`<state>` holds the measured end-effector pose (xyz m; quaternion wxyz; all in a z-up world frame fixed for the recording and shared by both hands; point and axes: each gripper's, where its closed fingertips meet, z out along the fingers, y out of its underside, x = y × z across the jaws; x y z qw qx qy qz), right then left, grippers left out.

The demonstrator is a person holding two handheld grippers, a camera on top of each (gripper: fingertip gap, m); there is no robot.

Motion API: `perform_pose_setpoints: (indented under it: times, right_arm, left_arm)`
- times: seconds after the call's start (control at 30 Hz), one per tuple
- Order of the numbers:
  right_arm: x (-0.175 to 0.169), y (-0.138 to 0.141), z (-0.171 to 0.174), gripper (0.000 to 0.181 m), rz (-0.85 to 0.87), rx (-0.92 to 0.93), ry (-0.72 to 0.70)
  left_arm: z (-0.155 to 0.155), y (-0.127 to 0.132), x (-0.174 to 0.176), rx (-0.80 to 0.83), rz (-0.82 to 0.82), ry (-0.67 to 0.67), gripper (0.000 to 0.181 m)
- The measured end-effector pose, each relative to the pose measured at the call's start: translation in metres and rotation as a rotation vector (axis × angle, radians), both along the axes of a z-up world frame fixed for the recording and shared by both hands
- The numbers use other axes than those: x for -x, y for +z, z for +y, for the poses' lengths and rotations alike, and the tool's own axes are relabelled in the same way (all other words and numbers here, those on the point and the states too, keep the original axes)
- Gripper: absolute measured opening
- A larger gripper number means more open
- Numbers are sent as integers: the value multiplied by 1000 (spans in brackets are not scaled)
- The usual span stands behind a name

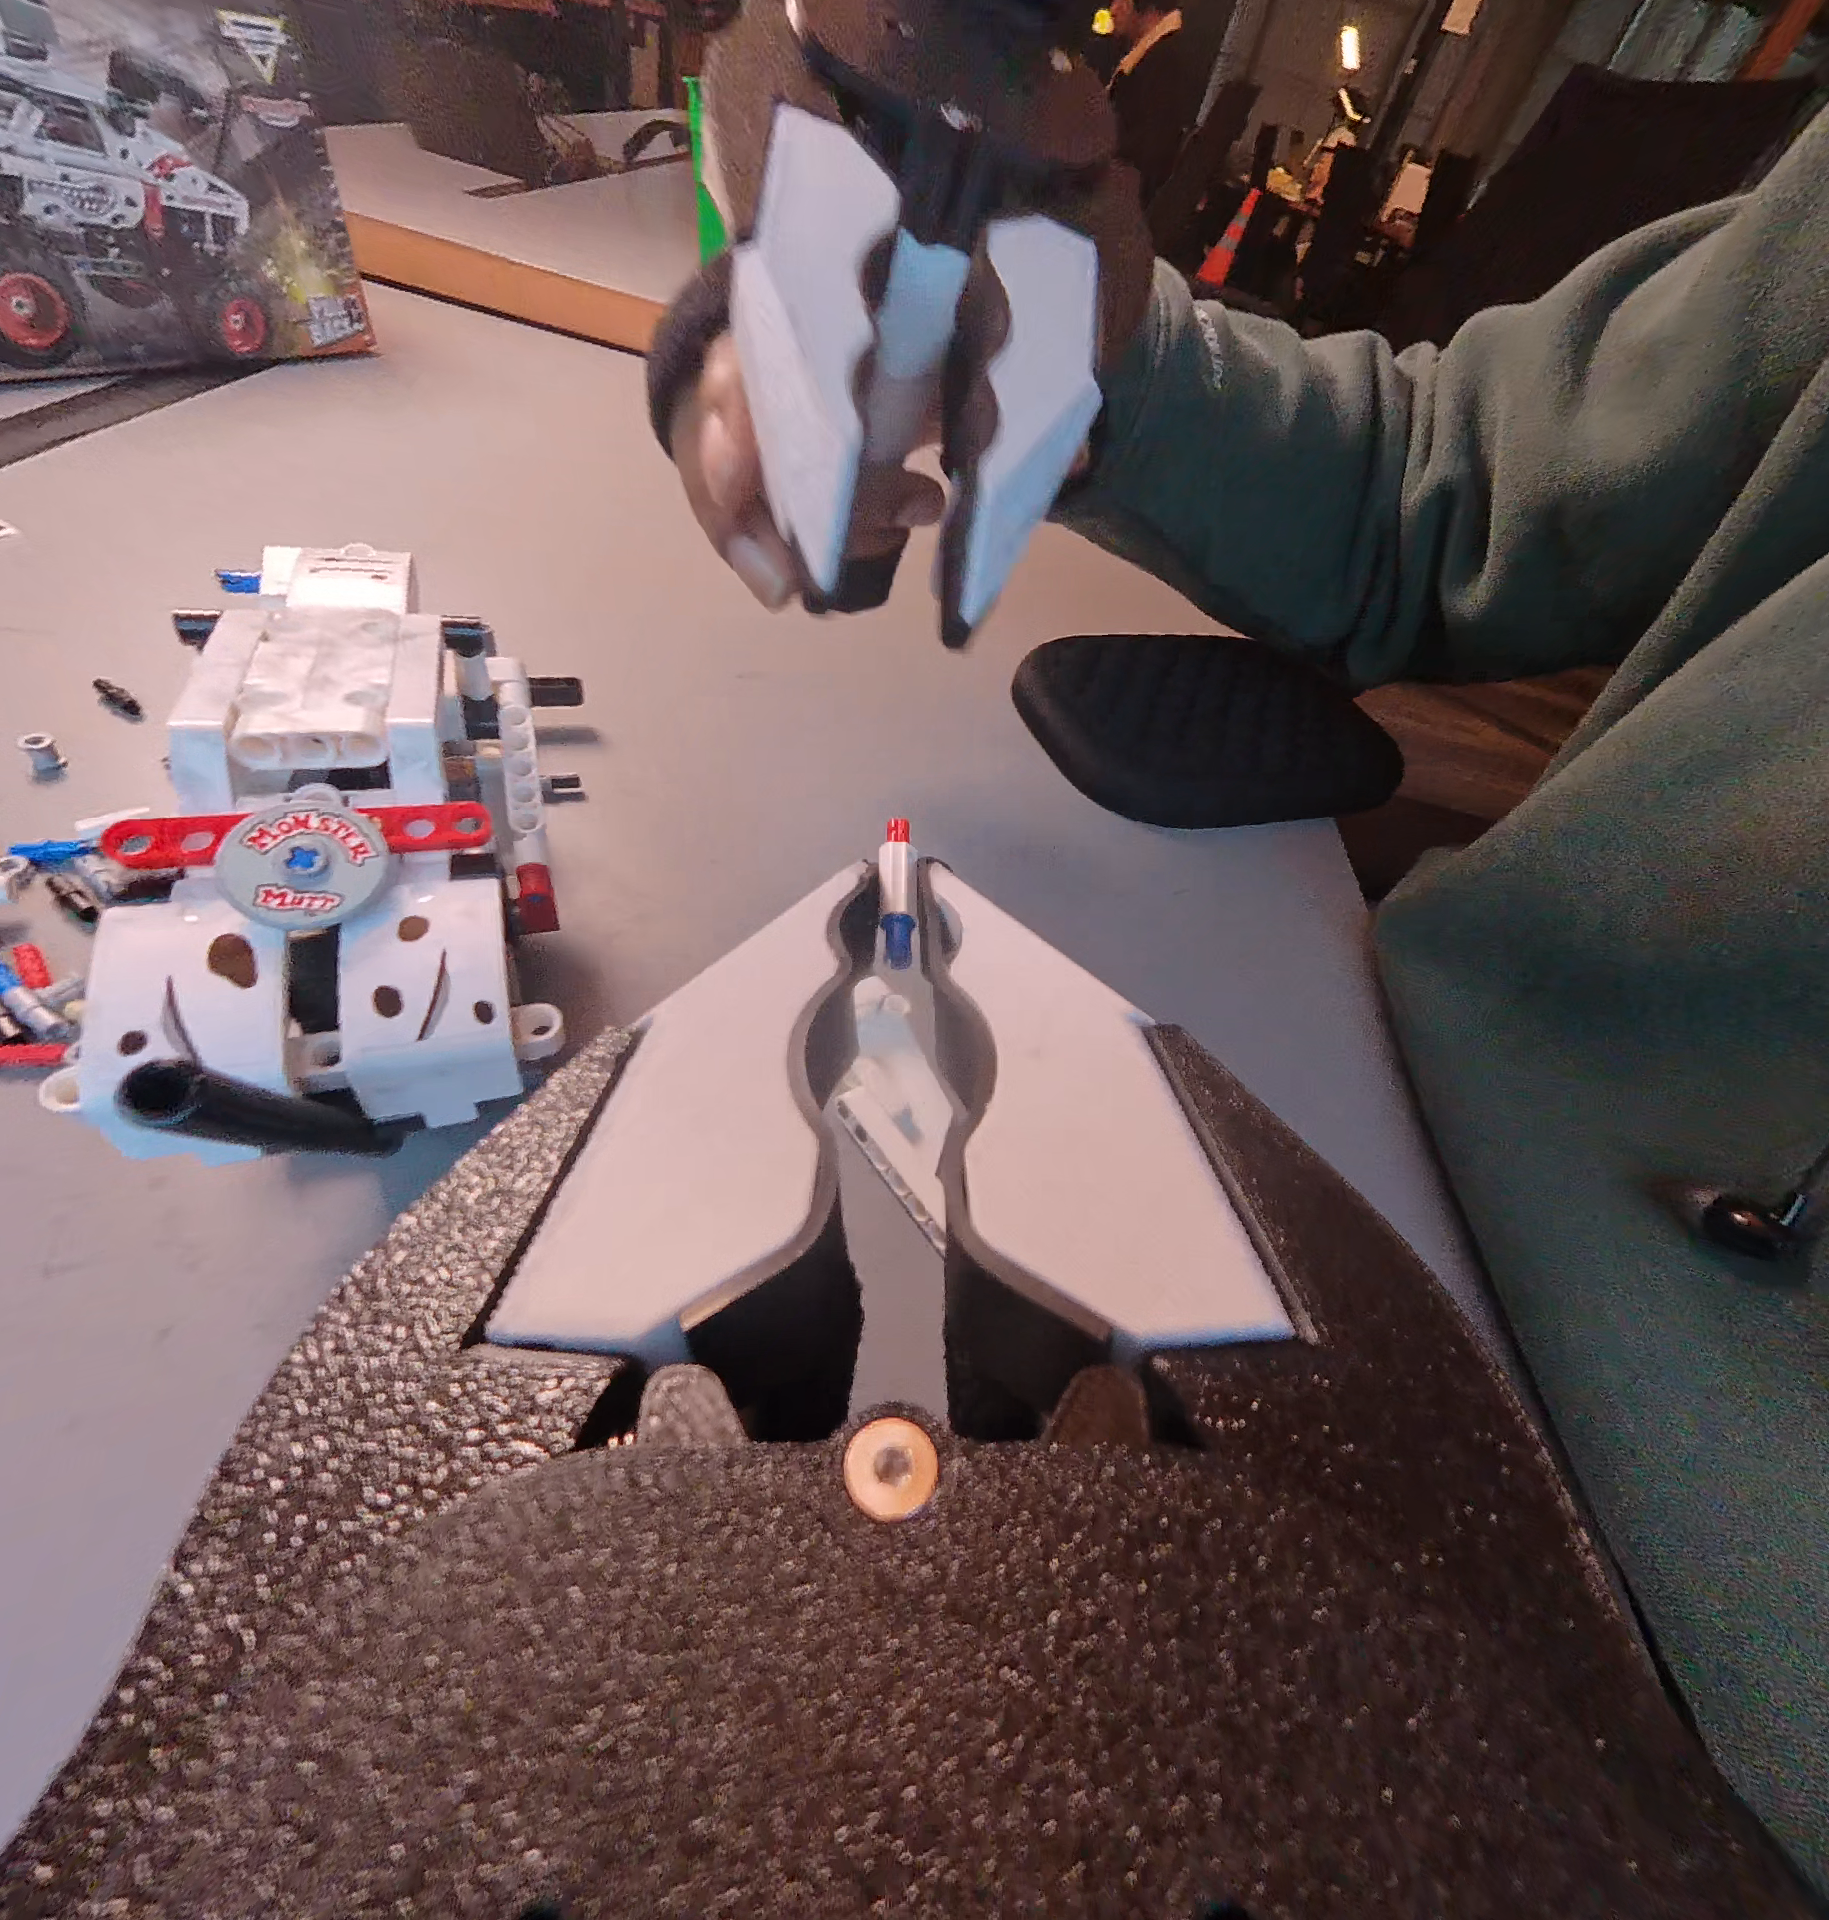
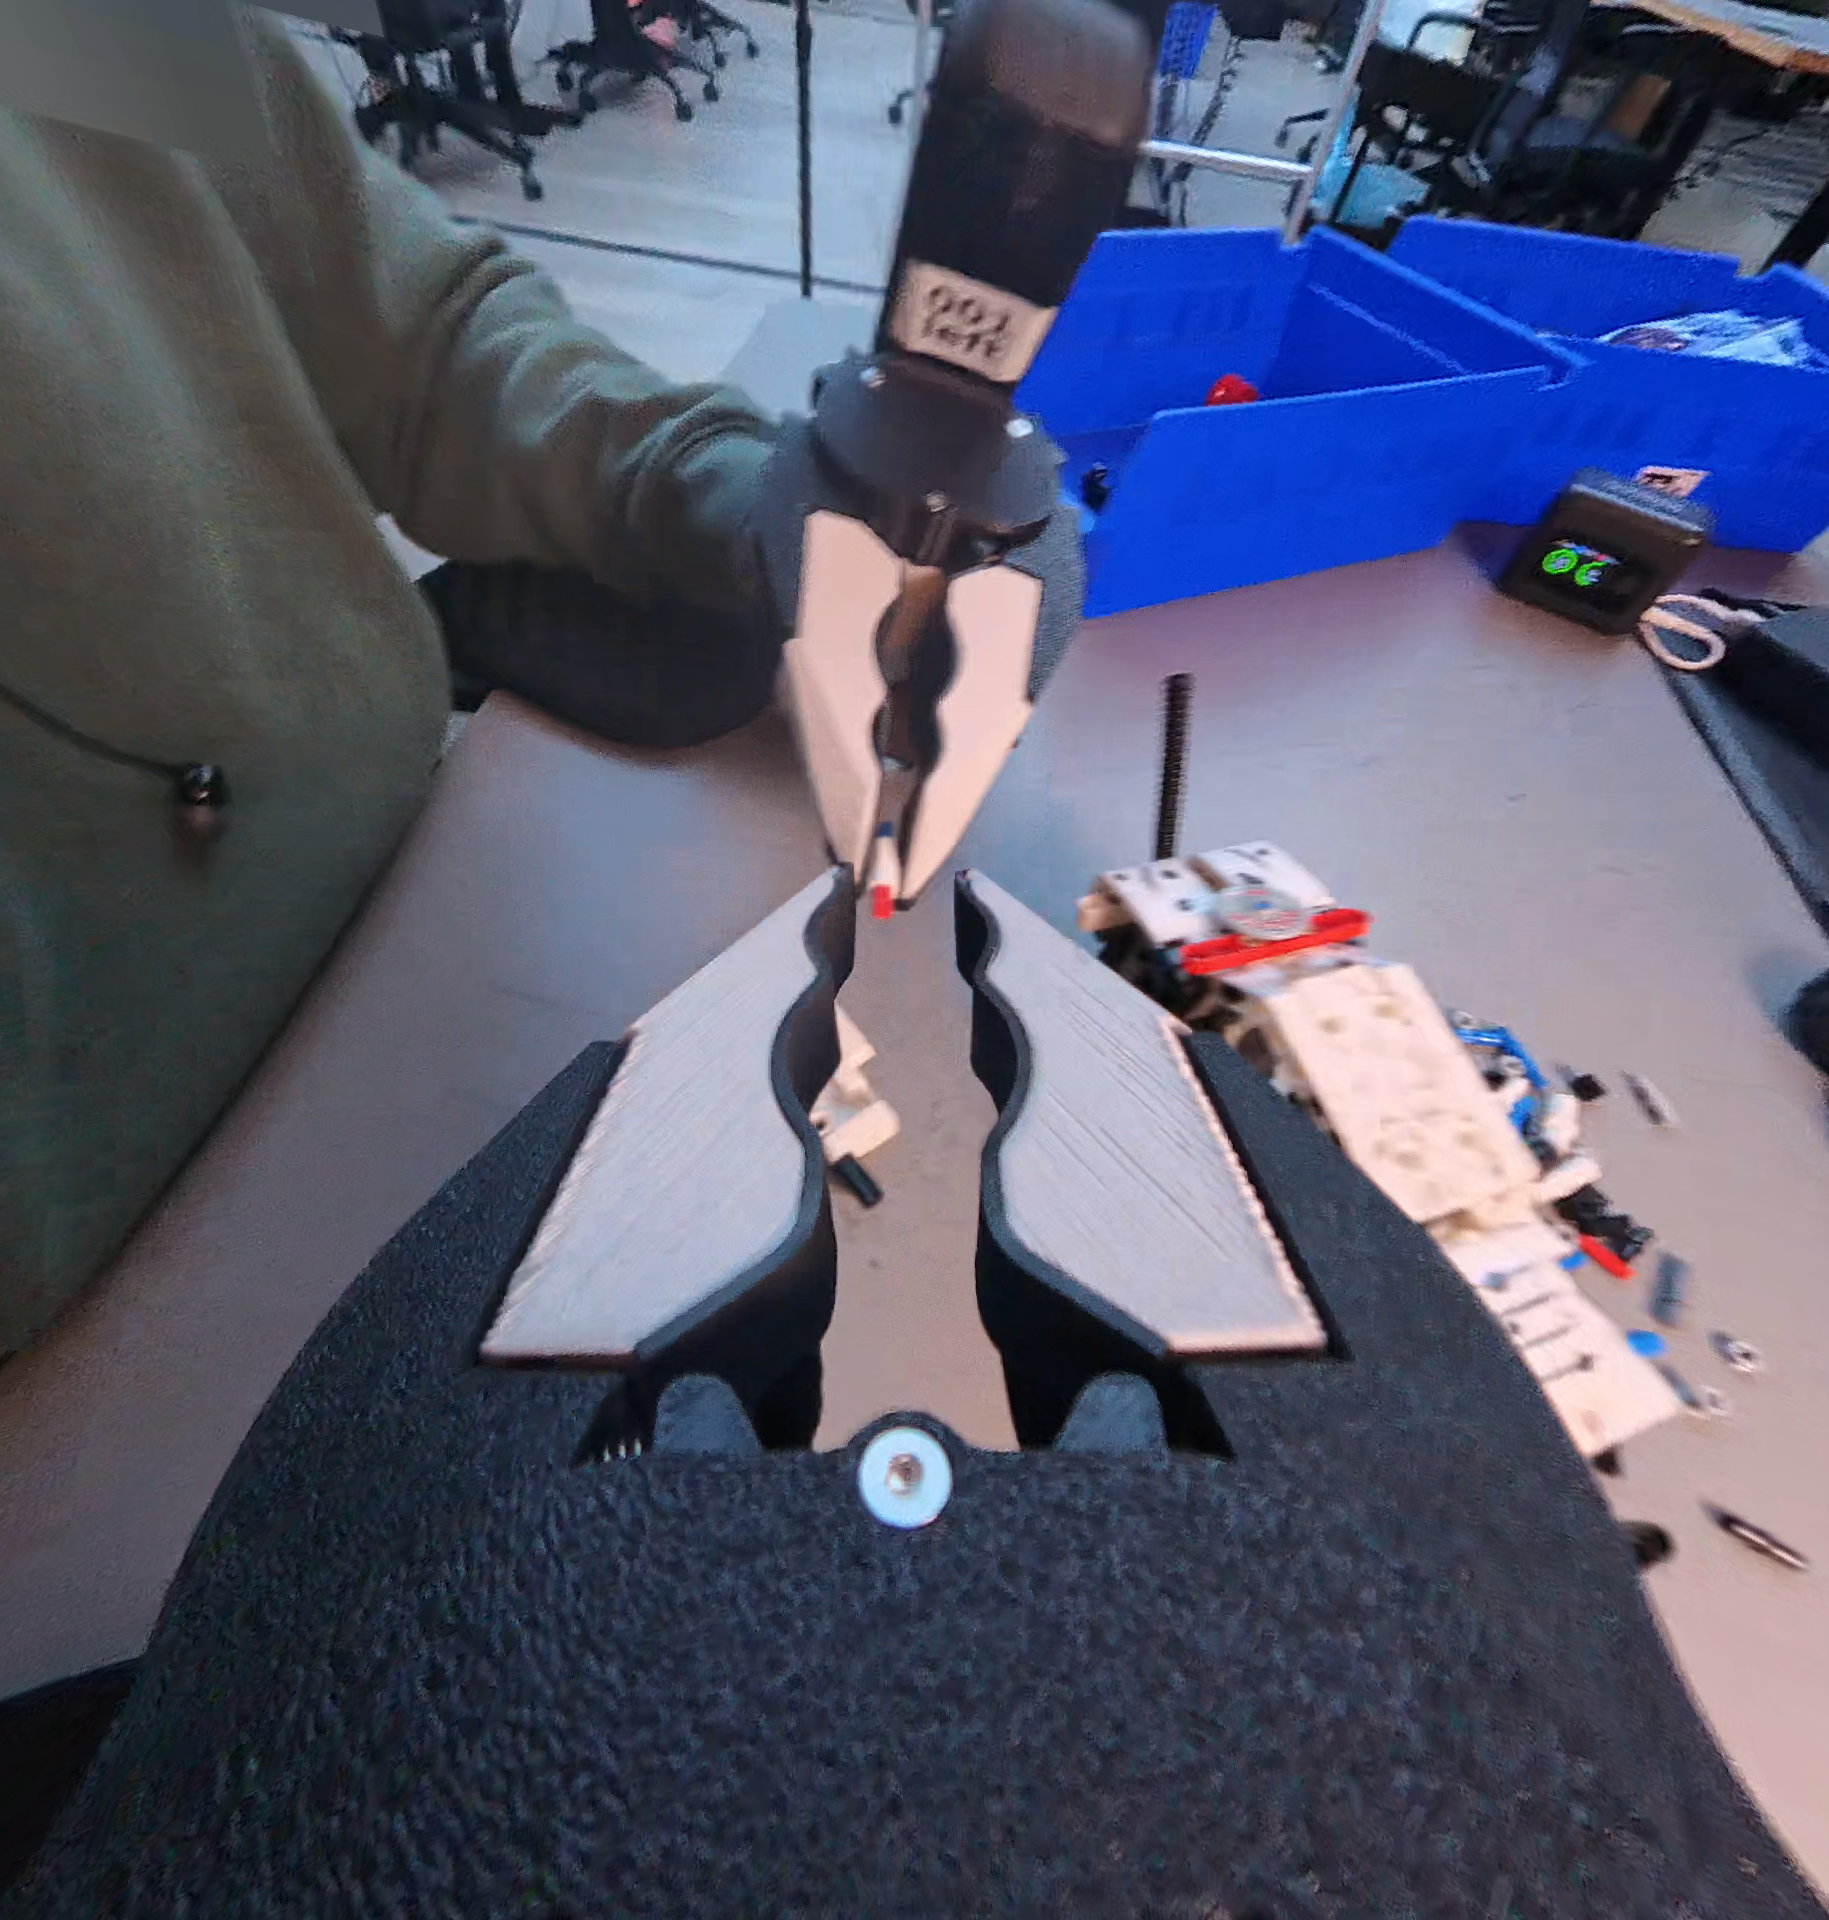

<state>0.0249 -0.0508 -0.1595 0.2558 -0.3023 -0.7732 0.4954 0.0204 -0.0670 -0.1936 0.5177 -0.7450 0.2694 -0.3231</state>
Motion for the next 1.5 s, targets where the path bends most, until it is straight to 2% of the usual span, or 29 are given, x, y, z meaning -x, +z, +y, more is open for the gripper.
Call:
perform_pose_setpoints:
  times: [0.1,0.23,0.37,0.7,0.9,0.93,1.0,1.03,1.13,1.23,1.37,1.5]
  right_arm:
    - [-16,-18,-24,19,25,-63,-8]
    - [-19,-32,-26,13,54,-130,-52]
    - [-20,-32,-25,4,66,-125,-54]
    - [-17,-31,-27,3,99,-119,-68]
    - [-20,-19,-25,2,87,-12,-65]
    - [-25,-18,-18,1,79,-13,-68]
    - [-37,-8,17,1,89,63,-158]
    - [-40,-8,30,1,98,61,-199]
    - [-24,0,61,2,141,35,-306]
    - [4,4,109,2,127,-59,-410]
    - [59,-17,162,3,-8,-244,-435]
    - [110,-66,186,3,-239,-359,-358]
  left_arm:
    - [-7,2,-13,-14,-5,-60,6]
    - [-12,0,-27,-24,16,-106,7]
    - [-13,-2,-31,-21,25,-111,6]
    - [-14,0,-31,0,2,-110,6]
    - [-14,13,-28,35,-70,-117,6]
    - [-14,14,-22,24,-59,-98,6]
    - [-10,33,22,-8,-165,20,5]
    - [-12,39,30,-28,-162,33,5]
    - [-9,41,4,-56,-102,-25,6]
    - [-3,32,0,-23,-76,-16,6]
    - [5,18,9,21,-124,43,6]
    - [10,8,11,40,-109,71,6]
